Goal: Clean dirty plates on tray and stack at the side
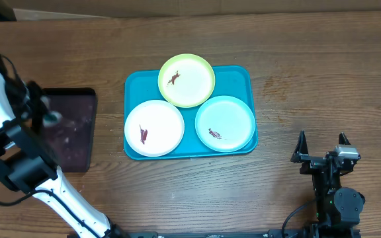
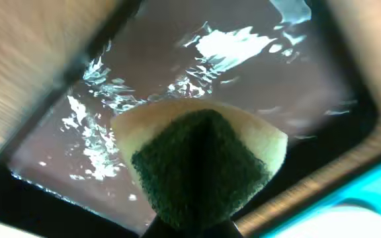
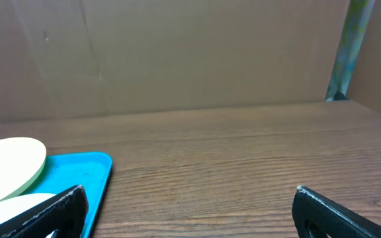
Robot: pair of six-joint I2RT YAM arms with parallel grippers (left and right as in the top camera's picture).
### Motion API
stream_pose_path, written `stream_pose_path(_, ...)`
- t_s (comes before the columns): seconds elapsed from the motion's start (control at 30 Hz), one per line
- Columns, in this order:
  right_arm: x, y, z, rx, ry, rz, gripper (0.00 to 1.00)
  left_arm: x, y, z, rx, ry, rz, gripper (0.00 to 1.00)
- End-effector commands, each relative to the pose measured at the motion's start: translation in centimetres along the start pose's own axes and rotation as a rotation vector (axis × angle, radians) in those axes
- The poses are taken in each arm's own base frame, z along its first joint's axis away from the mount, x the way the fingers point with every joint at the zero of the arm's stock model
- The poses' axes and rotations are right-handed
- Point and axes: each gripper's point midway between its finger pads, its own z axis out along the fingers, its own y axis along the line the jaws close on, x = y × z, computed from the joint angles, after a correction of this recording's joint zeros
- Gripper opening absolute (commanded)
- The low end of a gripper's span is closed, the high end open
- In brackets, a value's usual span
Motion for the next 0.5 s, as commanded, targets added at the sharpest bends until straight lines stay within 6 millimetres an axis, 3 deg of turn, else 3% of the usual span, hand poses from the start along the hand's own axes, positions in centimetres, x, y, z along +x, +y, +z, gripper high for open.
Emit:
stream_pose_path(0.0,0.1,-0.1,0.0,0.0,-0.008,-0.007,1.0,-0.6,-3.1,-4.0,0.145,-0.071,0.08,0.04)
stream_pose_path(0.13,0.1,-0.1,0.0,0.0,-0.008,-0.007,1.0,-0.5,-5.0,-7.0,0.239,-0.111,0.107,0.04)
stream_pose_path(0.23,0.1,-0.1,0.0,0.0,-0.007,-0.007,1.0,-0.1,-5.5,-7.6,0.269,-0.107,0.11,0.04)
stream_pose_path(0.37,0.1,-0.1,0.0,0.0,-0.008,-0.007,1.0,0.2,-3.5,-6.2,0.16,-0.077,0.098,0.04)
stream_pose_path(0.47,0.1,-0.1,0.0,0.0,-0.008,-0.007,1.0,0.6,-2.2,-3.5,0.1,-0.02,0.08,0.04)
